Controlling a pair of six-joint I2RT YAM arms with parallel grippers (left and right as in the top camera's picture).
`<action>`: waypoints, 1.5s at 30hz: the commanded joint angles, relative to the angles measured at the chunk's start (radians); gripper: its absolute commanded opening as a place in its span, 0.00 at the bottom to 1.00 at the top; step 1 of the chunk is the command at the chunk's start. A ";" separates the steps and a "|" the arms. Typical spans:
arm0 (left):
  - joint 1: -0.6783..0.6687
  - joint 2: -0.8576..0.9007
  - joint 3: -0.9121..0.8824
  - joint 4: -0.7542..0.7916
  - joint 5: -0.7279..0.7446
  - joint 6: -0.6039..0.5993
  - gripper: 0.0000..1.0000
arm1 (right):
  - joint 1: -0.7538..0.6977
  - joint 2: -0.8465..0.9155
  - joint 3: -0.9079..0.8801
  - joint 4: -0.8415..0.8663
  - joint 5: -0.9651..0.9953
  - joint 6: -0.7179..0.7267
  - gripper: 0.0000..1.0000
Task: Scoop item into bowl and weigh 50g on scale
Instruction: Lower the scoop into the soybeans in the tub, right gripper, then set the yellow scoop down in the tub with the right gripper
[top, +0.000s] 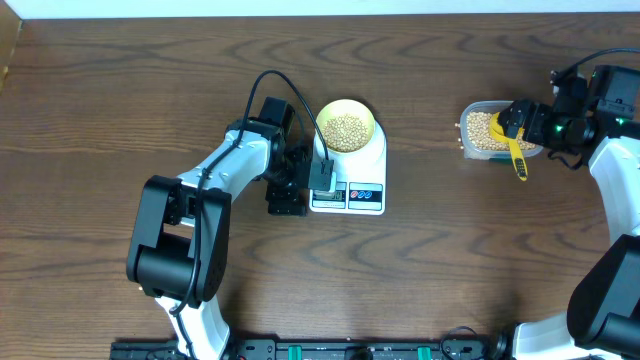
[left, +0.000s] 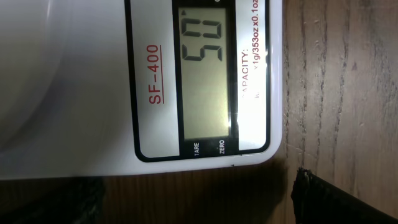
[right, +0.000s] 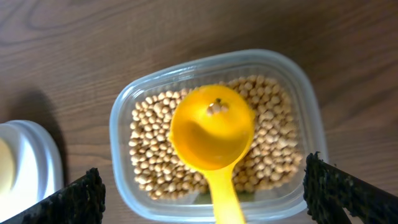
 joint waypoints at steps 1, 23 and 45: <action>-0.009 0.011 -0.011 -0.004 0.020 0.014 0.98 | 0.002 0.005 0.006 -0.004 -0.050 0.072 0.99; -0.009 0.011 -0.011 -0.004 0.020 0.014 0.98 | 0.145 0.005 0.006 -0.319 0.025 0.154 0.99; -0.009 0.011 -0.011 -0.004 0.020 0.014 0.98 | -0.003 0.005 0.006 -0.024 0.220 0.153 0.99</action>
